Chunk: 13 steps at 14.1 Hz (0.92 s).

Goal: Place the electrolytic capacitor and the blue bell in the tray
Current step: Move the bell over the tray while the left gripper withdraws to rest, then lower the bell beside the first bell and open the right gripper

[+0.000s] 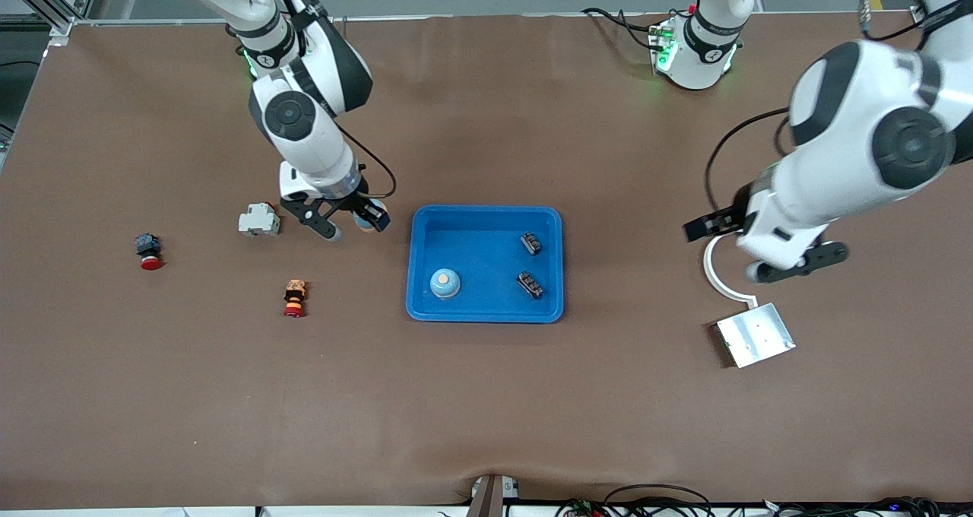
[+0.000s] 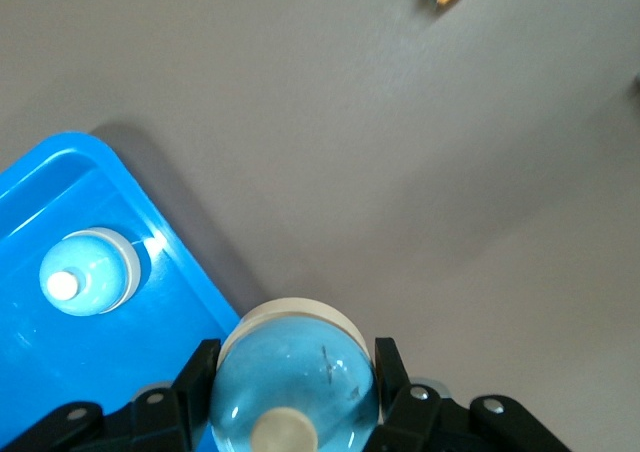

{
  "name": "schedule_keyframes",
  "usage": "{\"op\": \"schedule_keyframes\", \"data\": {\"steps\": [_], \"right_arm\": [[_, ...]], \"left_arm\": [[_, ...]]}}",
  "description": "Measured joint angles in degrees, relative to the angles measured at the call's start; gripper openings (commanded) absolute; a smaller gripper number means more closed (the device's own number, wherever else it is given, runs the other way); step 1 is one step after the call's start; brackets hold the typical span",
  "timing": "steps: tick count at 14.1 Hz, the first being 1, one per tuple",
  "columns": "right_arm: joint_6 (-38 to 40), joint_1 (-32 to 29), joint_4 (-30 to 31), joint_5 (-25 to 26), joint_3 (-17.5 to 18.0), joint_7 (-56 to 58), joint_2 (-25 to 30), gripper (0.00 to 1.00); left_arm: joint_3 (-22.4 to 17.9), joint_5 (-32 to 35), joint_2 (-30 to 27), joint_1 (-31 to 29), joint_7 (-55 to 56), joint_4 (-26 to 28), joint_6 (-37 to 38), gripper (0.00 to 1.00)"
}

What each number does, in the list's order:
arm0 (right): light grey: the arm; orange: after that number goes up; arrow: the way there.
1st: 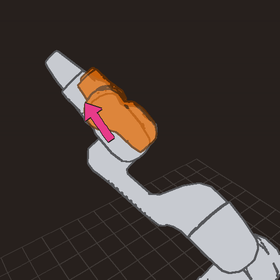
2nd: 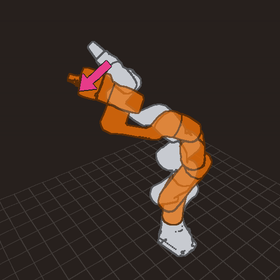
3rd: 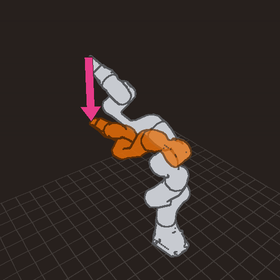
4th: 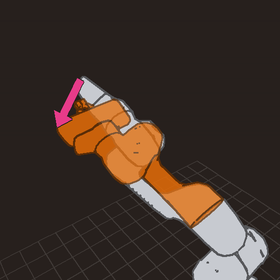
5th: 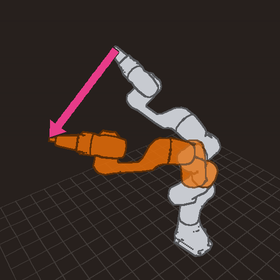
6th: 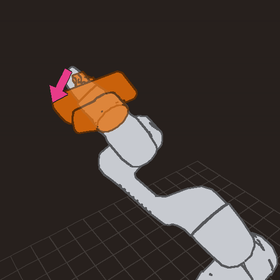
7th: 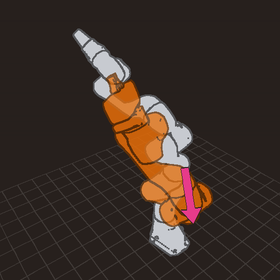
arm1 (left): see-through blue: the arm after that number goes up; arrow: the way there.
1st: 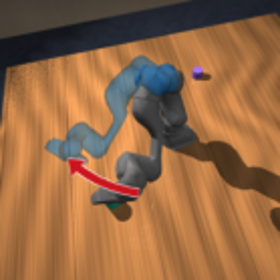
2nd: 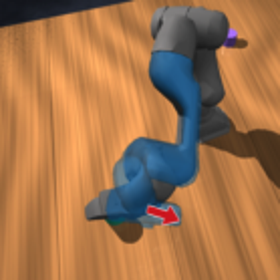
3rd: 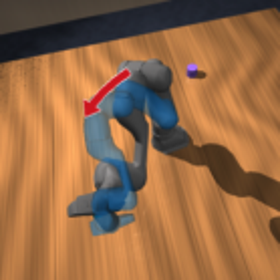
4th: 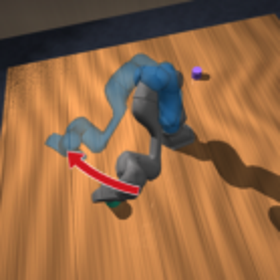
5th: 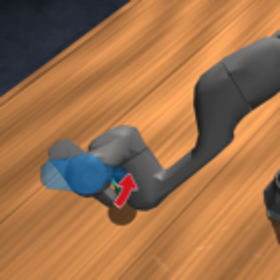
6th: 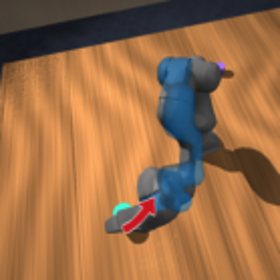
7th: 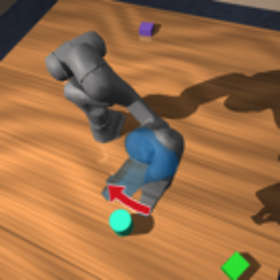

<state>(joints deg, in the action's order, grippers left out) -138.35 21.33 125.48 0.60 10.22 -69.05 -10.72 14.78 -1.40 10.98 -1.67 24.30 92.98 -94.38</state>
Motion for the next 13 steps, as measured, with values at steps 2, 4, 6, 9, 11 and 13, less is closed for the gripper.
{"op": "schedule_keyframes", "data": {"steps": [2,4,6,9,11,13], "right_arm": [[-1.3,2.4,-0.1,3.6,0.0,-5.9,-1.9,0.0],[-1.7,4.3,-1.2,8.4,0.0,-13.2,-4.2,0.0],[-1.7,5.7,-3.3,10.3,0.0,-17.5,-6.8,0.0],[-1.7,6.6,-8.1,10.6,0.0,-20.5,-10.5,0.0],[-1.6,7.2,-10.9,10.7,0.0,-22.3,-12.6,0.0],[-1.6,8.1,-13.0,10.7,-0.1,-23.9,-14.6,0.0]], "left_arm": [[0.0,-0.4,-4.8,-4.3,-8.3,5.7,-0.5,1.0],[0.0,-1.6,-8.2,-8.5,-15.6,10.2,-2.0,1.0],[-0.1,-2.1,-10.8,-12.3,-20.7,14.0,-4.1,1.0],[-0.1,-2.2,-15.3,-14.2,-22.5,21.0,-11.1,1.0],[0.0,-2.2,-18.1,-14.2,-22.5,25.1,-14.5,1.0],[0.1,-2.2,-19.5,-14.1,-22.5,26.2,-15.3,1.0]]}}
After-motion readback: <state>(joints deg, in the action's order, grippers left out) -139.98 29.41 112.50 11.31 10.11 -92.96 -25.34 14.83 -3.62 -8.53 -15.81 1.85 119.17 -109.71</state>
